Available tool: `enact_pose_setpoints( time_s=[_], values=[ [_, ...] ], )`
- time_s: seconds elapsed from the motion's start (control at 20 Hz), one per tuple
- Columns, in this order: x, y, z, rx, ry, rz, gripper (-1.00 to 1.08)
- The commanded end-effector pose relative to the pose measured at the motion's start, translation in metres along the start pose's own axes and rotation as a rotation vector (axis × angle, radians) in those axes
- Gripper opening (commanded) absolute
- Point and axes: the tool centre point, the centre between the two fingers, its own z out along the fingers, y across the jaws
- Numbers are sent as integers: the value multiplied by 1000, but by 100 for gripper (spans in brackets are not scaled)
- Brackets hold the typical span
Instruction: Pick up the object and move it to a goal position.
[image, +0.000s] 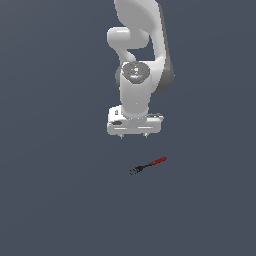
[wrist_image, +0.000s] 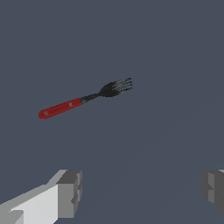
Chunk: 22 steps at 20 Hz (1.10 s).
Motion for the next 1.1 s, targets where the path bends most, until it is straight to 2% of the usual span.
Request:
enact_pose_setpoints(
  time_s=[0.0,0.45,1.05],
  values=[
    [0,0,0,0,0,0,100],
    [1,-6,6,18,-14,29,100],
    [4,-8,9,18,-13,64,100]
  ],
)
